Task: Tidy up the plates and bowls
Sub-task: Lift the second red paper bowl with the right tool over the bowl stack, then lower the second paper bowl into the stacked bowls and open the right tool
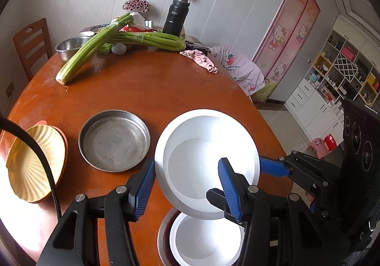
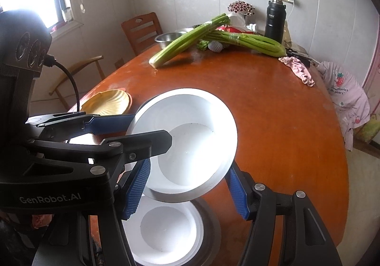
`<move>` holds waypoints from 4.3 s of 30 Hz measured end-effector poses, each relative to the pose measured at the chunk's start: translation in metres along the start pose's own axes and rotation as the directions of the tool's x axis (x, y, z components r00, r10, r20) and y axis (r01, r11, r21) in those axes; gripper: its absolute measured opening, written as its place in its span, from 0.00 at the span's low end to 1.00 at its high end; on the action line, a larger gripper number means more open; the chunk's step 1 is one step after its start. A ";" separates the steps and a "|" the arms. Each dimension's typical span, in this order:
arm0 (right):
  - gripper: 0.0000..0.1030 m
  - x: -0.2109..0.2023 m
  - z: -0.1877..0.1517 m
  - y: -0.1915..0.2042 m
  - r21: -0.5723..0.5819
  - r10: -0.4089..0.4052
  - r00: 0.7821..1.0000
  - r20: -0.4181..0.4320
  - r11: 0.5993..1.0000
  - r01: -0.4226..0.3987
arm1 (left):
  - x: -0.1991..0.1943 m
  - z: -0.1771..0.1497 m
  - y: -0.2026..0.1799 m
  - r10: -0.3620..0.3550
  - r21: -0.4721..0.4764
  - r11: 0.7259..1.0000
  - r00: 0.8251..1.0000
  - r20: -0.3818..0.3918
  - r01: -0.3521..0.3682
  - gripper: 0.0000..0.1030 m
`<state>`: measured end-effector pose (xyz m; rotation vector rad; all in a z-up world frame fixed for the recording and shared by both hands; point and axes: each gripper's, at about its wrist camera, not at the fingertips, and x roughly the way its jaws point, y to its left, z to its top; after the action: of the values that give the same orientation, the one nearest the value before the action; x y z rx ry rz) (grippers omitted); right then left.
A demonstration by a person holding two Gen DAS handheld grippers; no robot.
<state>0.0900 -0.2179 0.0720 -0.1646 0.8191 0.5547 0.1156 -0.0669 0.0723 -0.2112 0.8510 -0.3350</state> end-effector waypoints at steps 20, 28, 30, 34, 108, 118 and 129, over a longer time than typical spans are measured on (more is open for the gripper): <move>0.64 -0.013 -0.026 0.018 -0.018 0.000 1.000 0.018 1.000 0.000 | -0.022 -0.030 -0.003 -0.007 0.002 1.000 0.999 0.031 0.007 0.52; 0.64 -0.016 -0.034 0.024 -0.021 -0.006 1.000 0.023 1.000 0.007 | -0.024 -0.040 -0.005 -0.007 0.009 1.000 1.000 0.024 0.007 0.52; 0.64 -0.016 -0.037 0.024 -0.023 -0.008 1.000 0.023 1.000 0.008 | -0.022 -0.040 -0.005 -0.009 0.012 1.000 1.000 0.020 0.009 0.52; 0.64 -0.016 -0.045 0.024 -0.013 -0.007 1.000 0.022 1.000 0.007 | -0.020 -0.046 -0.007 -0.012 0.021 1.000 1.000 0.010 0.012 0.52; 0.64 -0.003 -0.091 0.028 0.029 0.017 0.999 -0.041 0.999 -0.016 | -0.006 -0.088 -0.002 0.010 0.031 0.999 0.998 -0.055 -0.008 0.52; 0.64 -0.006 -0.091 0.028 0.032 0.000 1.000 -0.027 0.999 0.000 | -0.008 -0.087 -0.001 0.015 0.021 1.000 0.999 -0.051 -0.014 0.52; 0.64 -0.005 -0.094 0.019 0.049 -0.028 0.999 -0.027 0.998 0.030 | -0.008 -0.086 0.010 0.022 0.001 1.000 0.999 -0.043 -0.022 0.52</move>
<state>0.0167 -0.2368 0.0129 -0.1388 0.8539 0.5055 0.0471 -0.0584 0.0199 -0.1948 0.8954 -0.3201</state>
